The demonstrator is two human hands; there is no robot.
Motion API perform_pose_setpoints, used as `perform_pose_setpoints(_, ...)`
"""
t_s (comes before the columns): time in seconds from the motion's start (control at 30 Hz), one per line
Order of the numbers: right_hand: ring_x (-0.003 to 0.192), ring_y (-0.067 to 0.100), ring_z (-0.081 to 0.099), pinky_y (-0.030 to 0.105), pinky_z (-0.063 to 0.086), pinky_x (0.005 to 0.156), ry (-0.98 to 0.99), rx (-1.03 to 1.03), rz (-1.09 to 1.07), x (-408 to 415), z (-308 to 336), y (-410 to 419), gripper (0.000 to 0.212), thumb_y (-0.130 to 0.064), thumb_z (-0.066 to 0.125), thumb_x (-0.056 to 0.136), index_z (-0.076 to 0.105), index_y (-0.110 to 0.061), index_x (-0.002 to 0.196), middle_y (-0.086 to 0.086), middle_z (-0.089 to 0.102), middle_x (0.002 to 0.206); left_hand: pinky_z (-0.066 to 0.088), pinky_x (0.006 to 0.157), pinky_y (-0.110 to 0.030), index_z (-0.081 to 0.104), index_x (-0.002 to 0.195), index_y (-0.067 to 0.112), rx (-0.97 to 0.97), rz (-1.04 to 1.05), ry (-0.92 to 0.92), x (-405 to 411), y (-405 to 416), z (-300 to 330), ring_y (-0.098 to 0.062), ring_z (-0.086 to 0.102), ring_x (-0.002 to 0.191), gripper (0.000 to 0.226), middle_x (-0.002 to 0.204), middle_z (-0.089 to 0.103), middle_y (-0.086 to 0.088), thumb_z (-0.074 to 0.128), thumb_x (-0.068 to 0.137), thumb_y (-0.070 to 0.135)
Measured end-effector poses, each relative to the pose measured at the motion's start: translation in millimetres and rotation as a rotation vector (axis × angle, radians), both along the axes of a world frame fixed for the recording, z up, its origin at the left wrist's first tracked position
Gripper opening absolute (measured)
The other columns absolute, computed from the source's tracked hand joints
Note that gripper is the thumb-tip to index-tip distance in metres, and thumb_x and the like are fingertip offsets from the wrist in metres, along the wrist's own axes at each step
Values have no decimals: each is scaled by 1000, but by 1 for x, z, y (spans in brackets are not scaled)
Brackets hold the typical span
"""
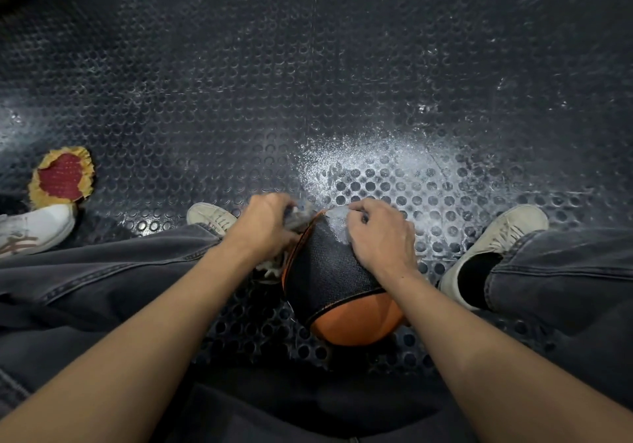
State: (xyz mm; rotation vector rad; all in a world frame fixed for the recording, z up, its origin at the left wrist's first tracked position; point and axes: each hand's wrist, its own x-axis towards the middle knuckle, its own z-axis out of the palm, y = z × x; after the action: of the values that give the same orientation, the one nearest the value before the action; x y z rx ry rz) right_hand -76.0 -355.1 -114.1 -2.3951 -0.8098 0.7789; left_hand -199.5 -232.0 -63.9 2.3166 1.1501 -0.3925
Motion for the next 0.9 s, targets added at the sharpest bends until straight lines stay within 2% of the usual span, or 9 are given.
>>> perform_pose_setpoints(0.07, 92, 11, 61, 45, 44, 104, 1, 1, 5, -1, -2, 1, 23, -32, 47, 100, 65, -27, 112, -11, 60, 102, 34, 54, -6, 69, 86, 18, -53, 2, -31, 2, -7, 1, -3, 51, 65, 8, 74, 61, 7, 75, 82, 21)
perform_pose_setpoints(0.13, 89, 11, 61, 45, 46, 101, 1, -3, 10, 0, -2, 1, 22, -33, 47, 100, 65, -28, 112, -13, 56, 98, 32, 52, -11, 61, 68, 24, -93, 19, -84, 0, -11, -3, -2, 50, 65, 21, 72, 55, 10, 69, 87, 27)
perform_pose_setpoints(0.23, 89, 13, 61, 45, 46, 101, 4, -11, -7, 1, -2, 2, 23, -33, 45, 100, 65, -29, 111, -13, 54, 97, 40, 87, -16, 72, 103, 21, -231, 69, -196, -5, -14, -9, -4, 53, 100, 22, 111, 54, 15, 60, 92, 37)
perform_pose_setpoints(0.3, 91, 13, 61, 44, 42, 105, -2, -17, -24, 1, -2, 2, 22, -33, 44, 100, 64, -28, 109, -11, 56, 98, 39, 95, -22, 69, 114, 21, -291, 135, -275, -7, -15, -15, -9, 55, 111, 30, 122, 59, 9, 56, 94, 39)
perform_pose_setpoints(0.4, 98, 13, 58, 42, 33, 107, -16, -33, -28, 0, -1, 1, 22, -33, 42, 101, 63, -27, 107, -9, 60, 105, 38, 75, -23, 65, 90, 22, -147, 165, -337, -5, -21, -20, -17, 59, 92, 7, 92, 61, 6, 60, 93, 27)
perform_pose_setpoints(0.57, 97, 13, 56, 43, 33, 105, -7, -48, -30, 2, 0, 4, 21, -34, 42, 101, 61, -27, 105, -9, 59, 101, 38, 78, -23, 62, 110, 34, -139, 46, -364, -2, -38, -9, -6, 55, 86, 28, 92, 57, 15, 70, 86, 21)
perform_pose_setpoints(0.67, 97, 12, 56, 44, 36, 108, 7, -38, -18, 1, 0, 2, 18, -33, 43, 101, 60, -28, 105, -11, 57, 100, 37, 62, -22, 68, 95, 27, -78, 99, -223, 8, -27, -12, -8, 54, 69, 6, 76, 59, 10, 64, 91, 27)
perform_pose_setpoints(0.77, 100, 12, 53, 45, 33, 110, -37, -51, -9, -5, 2, 1, 21, -33, 40, 102, 59, -27, 106, -11, 52, 100, 36, 58, -14, 66, 82, 17, -21, 181, -119, 14, -16, -18, -7, 51, 63, 17, 75, 62, 4, 61, 93, 30)
perform_pose_setpoints(0.9, 94, 13, 56, 44, 37, 106, -10, -58, -22, 2, -1, 0, 18, -34, 42, 101, 58, -27, 99, -10, 58, 99, 32, 55, -19, 49, 59, 28, -20, -52, -218, 3, -33, -6, -5, 45, 62, 35, 69, 48, 9, 65, 90, 25)
